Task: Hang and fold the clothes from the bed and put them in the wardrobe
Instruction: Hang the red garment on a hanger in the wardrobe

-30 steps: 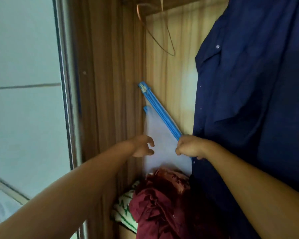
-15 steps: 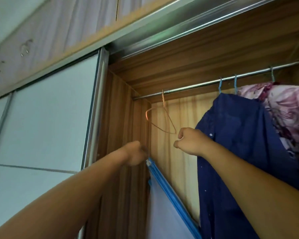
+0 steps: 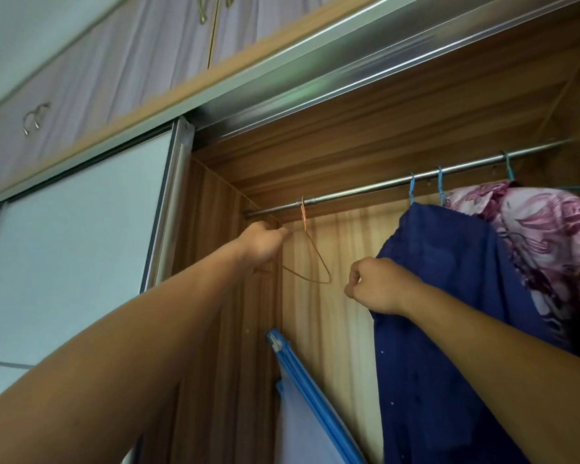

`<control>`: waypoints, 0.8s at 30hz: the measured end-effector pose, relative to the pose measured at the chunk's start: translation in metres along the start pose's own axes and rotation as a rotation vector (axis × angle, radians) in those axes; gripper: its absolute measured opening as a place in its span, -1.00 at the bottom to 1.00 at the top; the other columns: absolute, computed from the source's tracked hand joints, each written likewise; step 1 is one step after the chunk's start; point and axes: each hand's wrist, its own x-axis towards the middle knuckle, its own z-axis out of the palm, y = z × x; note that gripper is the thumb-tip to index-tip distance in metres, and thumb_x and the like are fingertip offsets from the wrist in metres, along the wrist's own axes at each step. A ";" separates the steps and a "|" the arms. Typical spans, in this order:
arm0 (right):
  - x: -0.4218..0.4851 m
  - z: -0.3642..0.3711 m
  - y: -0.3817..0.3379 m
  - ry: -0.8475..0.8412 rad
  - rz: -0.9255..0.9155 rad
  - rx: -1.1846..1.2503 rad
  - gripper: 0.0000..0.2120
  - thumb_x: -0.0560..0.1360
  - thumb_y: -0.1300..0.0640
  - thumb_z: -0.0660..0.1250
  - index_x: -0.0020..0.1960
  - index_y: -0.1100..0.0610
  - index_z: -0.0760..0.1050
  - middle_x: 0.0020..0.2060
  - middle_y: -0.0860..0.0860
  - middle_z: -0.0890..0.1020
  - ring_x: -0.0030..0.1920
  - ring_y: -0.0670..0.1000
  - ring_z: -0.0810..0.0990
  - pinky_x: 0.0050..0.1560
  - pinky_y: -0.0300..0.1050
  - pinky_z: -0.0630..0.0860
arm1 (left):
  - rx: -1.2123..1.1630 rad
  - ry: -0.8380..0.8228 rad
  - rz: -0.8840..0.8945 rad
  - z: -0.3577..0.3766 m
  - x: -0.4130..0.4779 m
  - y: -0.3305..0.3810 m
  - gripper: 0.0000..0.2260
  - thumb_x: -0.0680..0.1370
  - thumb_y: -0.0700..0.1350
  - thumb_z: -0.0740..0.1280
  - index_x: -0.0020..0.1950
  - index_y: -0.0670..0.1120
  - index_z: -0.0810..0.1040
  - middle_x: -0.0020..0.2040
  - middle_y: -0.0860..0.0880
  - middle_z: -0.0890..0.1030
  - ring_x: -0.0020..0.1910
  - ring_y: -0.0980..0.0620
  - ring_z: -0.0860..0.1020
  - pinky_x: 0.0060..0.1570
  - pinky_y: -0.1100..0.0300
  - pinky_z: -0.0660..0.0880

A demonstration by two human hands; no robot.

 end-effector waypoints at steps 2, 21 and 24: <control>-0.002 -0.001 0.005 0.065 -0.019 -0.005 -0.82 0.58 0.02 0.24 0.00 0.09 0.56 -0.17 0.00 0.64 -0.11 0.04 0.63 0.00 0.05 0.63 | -0.059 -0.006 -0.012 0.007 0.007 0.002 -0.62 0.64 -0.02 0.24 0.44 -0.09 0.41 0.02 -0.07 0.61 -0.12 -0.02 0.58 -0.31 0.13 0.51; -0.006 0.013 0.044 0.123 -0.035 -0.159 -0.75 0.60 0.03 0.16 -0.10 0.12 0.53 -0.21 0.01 0.62 -0.19 0.04 0.62 -0.09 0.09 0.65 | -0.133 0.298 0.180 0.032 0.017 0.012 -0.64 0.60 -0.34 -0.01 0.15 -0.10 0.52 0.05 -0.17 0.57 -0.20 -0.07 0.65 -0.06 -0.16 0.66; -0.005 0.016 0.044 0.142 -0.028 -0.156 -0.76 0.60 0.04 0.14 -0.08 0.11 0.53 -0.21 0.01 0.62 -0.19 0.04 0.62 -0.10 0.07 0.65 | -0.105 0.308 0.185 0.033 0.007 0.006 -0.67 0.63 -0.33 0.01 0.15 -0.10 0.53 -0.03 0.01 0.49 -0.17 -0.10 0.64 -0.03 -0.13 0.66</control>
